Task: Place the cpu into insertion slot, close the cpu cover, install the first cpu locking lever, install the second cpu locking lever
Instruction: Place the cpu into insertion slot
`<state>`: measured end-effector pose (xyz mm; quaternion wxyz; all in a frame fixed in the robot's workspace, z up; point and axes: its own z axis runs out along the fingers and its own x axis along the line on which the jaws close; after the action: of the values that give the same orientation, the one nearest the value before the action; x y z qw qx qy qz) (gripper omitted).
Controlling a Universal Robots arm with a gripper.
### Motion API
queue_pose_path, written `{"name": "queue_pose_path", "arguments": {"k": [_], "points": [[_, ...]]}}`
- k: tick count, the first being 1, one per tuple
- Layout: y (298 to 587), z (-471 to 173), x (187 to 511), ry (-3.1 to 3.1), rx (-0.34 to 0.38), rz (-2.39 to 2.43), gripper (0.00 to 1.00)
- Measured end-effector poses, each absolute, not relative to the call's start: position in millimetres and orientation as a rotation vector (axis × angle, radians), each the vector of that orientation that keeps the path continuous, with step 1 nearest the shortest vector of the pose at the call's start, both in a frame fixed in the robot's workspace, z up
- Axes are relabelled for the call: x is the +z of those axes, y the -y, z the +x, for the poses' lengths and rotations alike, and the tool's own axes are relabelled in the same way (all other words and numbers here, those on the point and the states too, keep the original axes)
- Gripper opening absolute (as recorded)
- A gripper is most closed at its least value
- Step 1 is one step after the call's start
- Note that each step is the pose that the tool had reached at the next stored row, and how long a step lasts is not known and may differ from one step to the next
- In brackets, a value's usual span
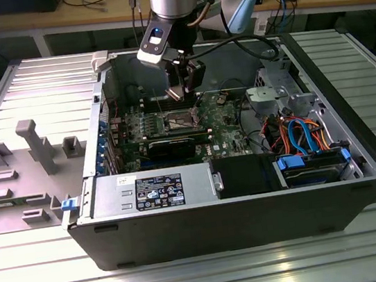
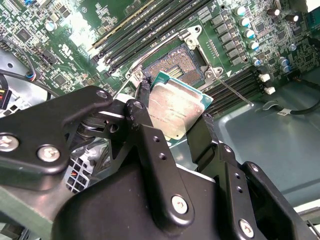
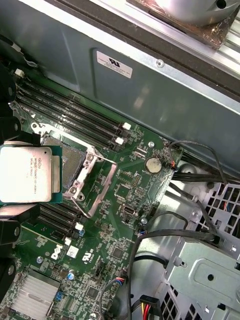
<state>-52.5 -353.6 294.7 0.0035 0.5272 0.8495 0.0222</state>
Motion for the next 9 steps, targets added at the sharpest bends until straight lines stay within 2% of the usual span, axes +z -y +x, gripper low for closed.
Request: {"name": "queue_pose_path", "arguments": {"k": [9], "points": [[353.6,-52.5,294.7,-2.657,0.070,1.661,0.55]]}}
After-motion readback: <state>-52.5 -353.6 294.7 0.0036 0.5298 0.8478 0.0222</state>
